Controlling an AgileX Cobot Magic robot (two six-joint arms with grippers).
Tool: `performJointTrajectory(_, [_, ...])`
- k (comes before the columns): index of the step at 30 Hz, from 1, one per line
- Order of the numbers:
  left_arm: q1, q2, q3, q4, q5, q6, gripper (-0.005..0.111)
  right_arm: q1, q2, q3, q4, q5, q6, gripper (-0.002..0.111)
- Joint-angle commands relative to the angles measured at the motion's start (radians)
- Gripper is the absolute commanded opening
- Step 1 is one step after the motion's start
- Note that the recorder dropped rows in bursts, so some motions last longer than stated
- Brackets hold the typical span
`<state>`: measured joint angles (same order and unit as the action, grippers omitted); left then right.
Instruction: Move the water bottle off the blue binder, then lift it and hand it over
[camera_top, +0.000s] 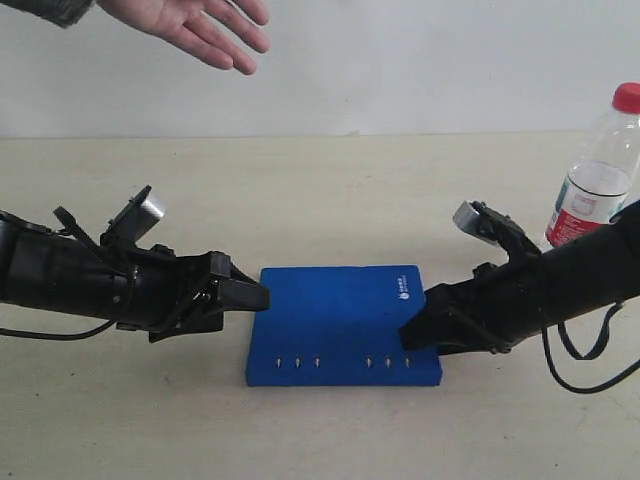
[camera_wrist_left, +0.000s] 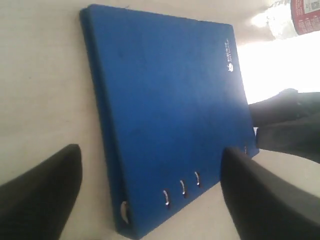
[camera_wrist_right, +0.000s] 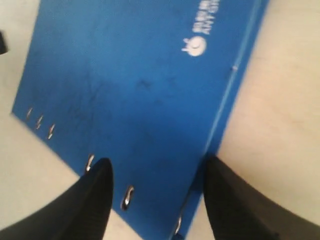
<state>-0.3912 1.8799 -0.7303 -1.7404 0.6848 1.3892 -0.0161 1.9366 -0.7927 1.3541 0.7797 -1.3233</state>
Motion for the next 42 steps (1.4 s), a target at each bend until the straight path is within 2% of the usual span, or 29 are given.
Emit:
performJointTrajectory(1, [-0.006, 0.013, -0.004, -0.004, 0.001, -0.008, 0.072, -0.003, 0.007, 0.002, 0.091, 0.177, -0.159, 0.051])
performJointTrajectory(7, [-0.006, 0.063, -0.004, -0.004, 0.071, -0.008, 0.072, -0.003, 0.007, 0.002, 0.162, 0.441, -0.276, 0.051])
performJointTrajectory(11, [-0.006, 0.095, -0.004, -0.004, 0.138, -0.008, 0.072, -0.003, 0.007, 0.002, 0.168, 0.419, -0.267, 0.051])
performJointTrajectory(17, [-0.006, 0.101, -0.004, -0.004, 0.145, 0.033, 0.072, -0.003, 0.007, 0.002, 0.14, 0.184, -0.219, 0.051])
performJointTrajectory(19, [-0.006, 0.101, -0.004, -0.004, 0.141, 0.049, 0.072, -0.003, 0.007, 0.002, 0.118, 0.194, -0.219, 0.04])
performJointTrajectory(20, [-0.004, 0.101, -0.004, -0.004, 0.141, 0.054, 0.072, -0.003, 0.007, 0.002, 0.103, 0.196, -0.219, 0.021])
performJointTrajectory(22, [-0.002, 0.101, -0.004, -0.004, 0.119, 0.054, 0.072, -0.003, 0.007, 0.002, 0.091, 0.174, -0.219, 0.0])
performJointTrajectory(25, [-0.002, 0.101, -0.004, -0.004, 0.05, 0.06, 0.072, -0.003, 0.007, 0.002, 0.082, 0.11, -0.203, 0.0])
performJointTrajectory(27, [-0.002, 0.099, -0.004, -0.004, -0.001, 0.065, 0.072, -0.003, 0.006, 0.002, 0.08, 0.004, -0.104, 0.0])
performJointTrajectory(32, [-0.001, 0.083, -0.004, -0.004, 0.006, 0.067, 0.072, -0.003, -0.013, 0.002, 0.073, -0.251, -0.001, 0.0])
performJointTrajectory(38, [-0.001, 0.045, -0.004, -0.004, 0.0, 0.067, 0.072, -0.003, -0.062, 0.002, 0.073, -0.377, 0.039, 0.0])
performJointTrajectory(42, [-0.001, 0.037, -0.004, -0.004, 0.042, 0.056, 0.072, -0.003, -0.088, 0.002, 0.071, -0.375, 0.089, 0.0])
